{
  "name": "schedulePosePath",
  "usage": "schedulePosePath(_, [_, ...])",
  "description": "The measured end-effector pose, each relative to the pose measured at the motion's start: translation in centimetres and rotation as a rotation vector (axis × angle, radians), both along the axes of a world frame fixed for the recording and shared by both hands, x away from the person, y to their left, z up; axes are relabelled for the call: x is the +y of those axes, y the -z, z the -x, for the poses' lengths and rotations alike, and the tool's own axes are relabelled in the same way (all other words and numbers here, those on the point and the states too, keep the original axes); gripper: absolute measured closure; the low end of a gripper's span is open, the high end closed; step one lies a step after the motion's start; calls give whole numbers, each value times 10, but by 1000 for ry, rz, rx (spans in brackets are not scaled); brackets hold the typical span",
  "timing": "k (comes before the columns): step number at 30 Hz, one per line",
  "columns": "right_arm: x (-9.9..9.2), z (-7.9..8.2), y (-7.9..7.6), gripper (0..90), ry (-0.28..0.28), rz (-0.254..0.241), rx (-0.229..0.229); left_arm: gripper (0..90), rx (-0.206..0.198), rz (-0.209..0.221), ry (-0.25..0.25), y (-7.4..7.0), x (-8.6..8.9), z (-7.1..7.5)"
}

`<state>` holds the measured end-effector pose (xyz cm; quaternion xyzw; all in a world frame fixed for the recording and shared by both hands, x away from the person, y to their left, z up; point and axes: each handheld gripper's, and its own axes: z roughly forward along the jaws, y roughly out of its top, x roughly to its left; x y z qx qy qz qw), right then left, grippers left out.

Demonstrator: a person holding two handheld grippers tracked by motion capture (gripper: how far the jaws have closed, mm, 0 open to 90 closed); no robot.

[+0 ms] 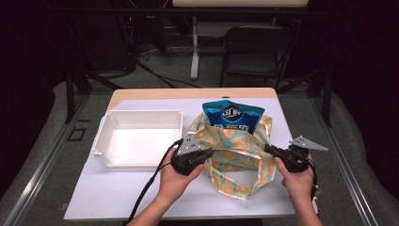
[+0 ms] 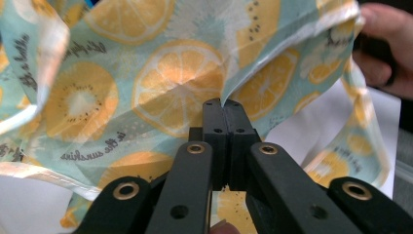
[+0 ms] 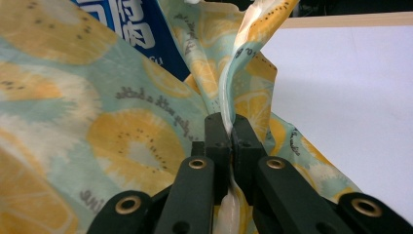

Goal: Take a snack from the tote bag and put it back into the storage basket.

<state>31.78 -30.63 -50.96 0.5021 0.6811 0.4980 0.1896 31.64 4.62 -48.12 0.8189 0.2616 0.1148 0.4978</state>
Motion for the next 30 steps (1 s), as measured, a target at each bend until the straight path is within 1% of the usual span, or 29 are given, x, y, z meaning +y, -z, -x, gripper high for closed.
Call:
schedulePosePath(1, [1,0,1,884,3,-11,-4,900,7,-28,10,6,-2,2])
schedulePosePath(2, [2,0,1,884,-1,-2,0,900,13,-40,14,10,-2,3])
schedulePosePath(3, [3,-1,1,884,-4,-3,-2,900,23,-47,18,14,-2,3])
schedulePosePath(5, [5,-1,1,884,-5,-3,-3,900,48,-77,13,24,-3,3])
schedulePosePath(6, [4,-1,0,884,-9,13,0,900,48,-77,13,24,-3,3])
schedulePosePath(7, [6,-1,1,884,-3,-1,-5,900,92,-107,-5,36,-4,-1])
schedulePosePath(8, [6,-2,2,884,-1,7,-1,900,123,-115,-13,42,-3,-3])
schedulePosePath(9, [6,-2,3,884,1,6,1,900,143,-120,-25,49,-4,-5])
schedulePosePath(10, [6,-2,4,884,1,9,8,900,175,-137,-30,55,-3,-7])
schedulePosePath(11, [5,-3,4,885,2,21,14,900,198,-155,-38,61,-3,-8])
schedulePosePath(12, [4,-3,5,885,4,36,23,900,214,-175,-46,67,-2,-9])
schedulePosePath(13, [4,-4,7,886,14,38,26,900,229,-195,-56,72,-2,-9])
schedulePosePath(14, [3,-5,9,887,16,58,41,900,243,-209,-62,76,0,-10])
schedulePosePath(15, [1,-6,11,887,25,70,55,900,254,-205,-67,79,2,-10])
schedulePosePath(16, [1,-7,15,888,39,77,65,900,265,-186,-76,79,4,-10])
schedulePosePath(17, [1,-7,15,888,39,77,65,900,265,-186,-76,79,4,-10])
schedulePosePath(18, [-1,-11,24,889,69,140,113,900,265,-193,-77,78,5,-9])
schedulePosePath(19, [-3,-13,29,889,74,142,140,900,260,-190,-70,77,5,-6])
schedulePosePath(20, [-4,-14,33,888,79,131,163,897,257,-183,-58,76,7,-4])
schedulePosePath(21, [-5,-15,35,887,75,128,174,852,253,-165,-55,73,8,-1])
schedulePosePath(22, [-6,-14,35,880,70,118,176,804,243,-133,-58,70,11,1])
schedulePosePath(23, [-6,-13,34,865,66,106,163,756,231,-112,-61,64,14,3])
schedulePosePath(24, [-7,-11,31,838,54,91,148,709,218,-81,-71,58,17,5])
schedulePosePath(25, [-7,-9,27,798,57,86,127,678,213,-41,-75,51,20,6])
schedulePosePath(26, [-7,-7,23,758,65,83,109,663,202,-13,-66,43,24,6])
schedulePosePath(27, [-8,-5,20,714,65,70,89,649,181,1,-69,34,26,8])
schedulePosePath(28, [-9,-3,16,665,62,56,66,625,151,22,-69,26,28,10])
schedulePosePath(29, [-9,-1,12,616,76,49,41,615,132,38,-66,19,30,12])
schedulePosePath(30, [-9,2,9,577,82,42,17,605,132,38,-66,19,30,12])
